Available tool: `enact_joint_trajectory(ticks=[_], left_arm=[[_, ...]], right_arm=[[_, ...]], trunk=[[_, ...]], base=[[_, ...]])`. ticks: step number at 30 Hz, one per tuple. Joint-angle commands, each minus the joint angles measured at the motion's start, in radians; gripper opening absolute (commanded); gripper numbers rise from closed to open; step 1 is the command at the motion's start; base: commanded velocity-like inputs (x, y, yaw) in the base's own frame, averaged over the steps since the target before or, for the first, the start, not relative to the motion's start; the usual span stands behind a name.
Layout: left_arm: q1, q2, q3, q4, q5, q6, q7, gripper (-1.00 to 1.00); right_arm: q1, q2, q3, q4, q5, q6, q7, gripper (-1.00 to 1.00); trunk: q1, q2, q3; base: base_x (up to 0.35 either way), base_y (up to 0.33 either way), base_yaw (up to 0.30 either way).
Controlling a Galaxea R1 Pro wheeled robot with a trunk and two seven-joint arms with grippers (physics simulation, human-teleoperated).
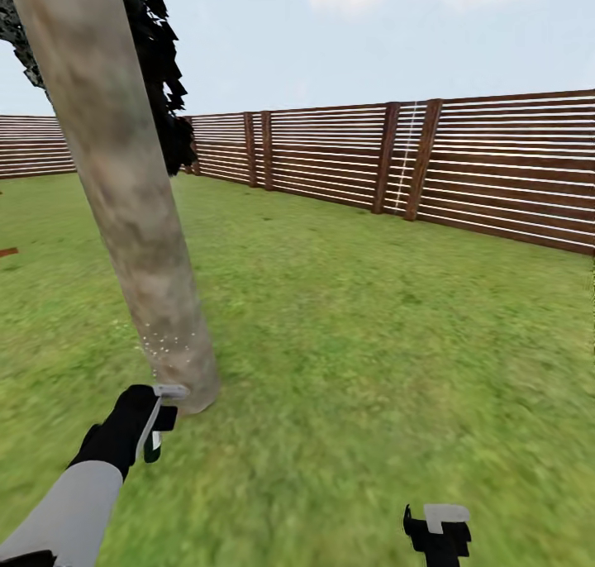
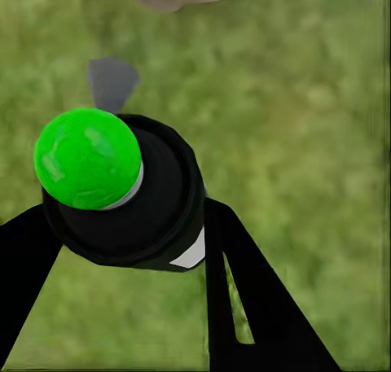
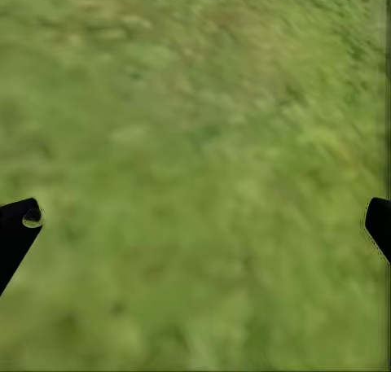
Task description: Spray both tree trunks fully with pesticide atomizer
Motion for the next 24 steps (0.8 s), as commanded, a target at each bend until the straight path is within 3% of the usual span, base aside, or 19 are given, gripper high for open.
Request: enact_joint_trajectory(ticks=[1, 4, 8, 11, 14, 16, 18, 20, 22, 23, 24], left_arm=[[-0.001, -0.002, 0.003, -0.001, -0.006, 0.005, -0.004, -1.0], [-0.003, -0.011, 0.004, -0.007, -0.009, 0.005, -0.004, -1.0], [-0.003, 0.021, 0.006, -0.009, -0.009, 0.004, -0.004, -1.0], [-0.005, 0.009, 0.004, -0.012, -0.005, 0.004, -0.004, -1.0], [-0.016, -0.072, -0.004, -0.034, -0.007, 0.007, -0.004, -1.0], [-0.026, -0.105, -0.006, -0.056, -0.01, 0.012, -0.004, -1.0], [-0.081, -0.128, -0.005, -0.089, -0.012, 0.036, -0.005, -1.0], [-0.125, -0.125, -0.001, -0.103, -0.011, 0.095, -0.007, -1.0], [-0.149, -0.09, 0.002, -0.131, -0.011, 0.125, -0.008, -1.0], [-0.161, -0.028, 0.004, -0.16, -0.007, 0.14, -0.013, -1.0], [-0.165, -0.011, 0.002, -0.169, -0.006, 0.144, -0.014, -1.0]], right_arm=[[-0.001, 0.0, -0.007, 0.001, 0.01, -0.002, -0.004, 1.0], [-0.001, 0.0, -0.007, 0.001, 0.01, -0.002, -0.004, 1.0], [-0.001, 0.001, -0.007, 0.001, 0.01, -0.002, -0.004, 1.0], [-0.001, 0.001, -0.007, 0.001, 0.01, -0.002, -0.004, 1.0], [-0.001, 0.001, -0.007, 0.001, 0.01, -0.002, -0.004, 1.0], [-0.001, 0.001, -0.007, 0.001, 0.01, -0.002, -0.004, 1.0], [-0.001, 0.0, -0.007, 0.001, 0.01, -0.002, -0.004, 1.0], [-0.001, -0.001, -0.007, 0.001, 0.01, -0.002, -0.004, 1.0], [-0.001, -0.003, -0.007, 0.0, 0.01, -0.002, -0.004, 1.0], [-0.001, -0.004, -0.007, 0.0, 0.01, -0.002, -0.005, 1.0], [-0.001, -0.004, -0.007, 0.0, 0.01, -0.002, -0.005, 1.0]], trunk=[[0.0, 0.0, -0.001], [0.0, 0.0, -0.001], [0.0, 0.0, -0.001], [0.0, 0.0, -0.001], [0.0, 0.0, -0.001], [0.0, 0.0, -0.001], [0.0, 0.0, -0.001], [0.0, 0.0, -0.001], [0.0, 0.0, -0.001], [0.0, 0.0, -0.001], [0.0, 0.0, -0.001]], base=[[0.001, -0.276, 0.0], [0.0, -0.276, 0.037], [0.08, -0.255, 0.231], [0.247, -0.168, 0.273], [0.096, -0.048, 0.275], [0.022, -0.011, 0.226], [0.007, -0.003, 0.075], [0.002, -0.001, 0.021], [0.001, 0.0, 0.007], [0.0, 0.0, 0.001], [0.0, 0.0, 0.0]])
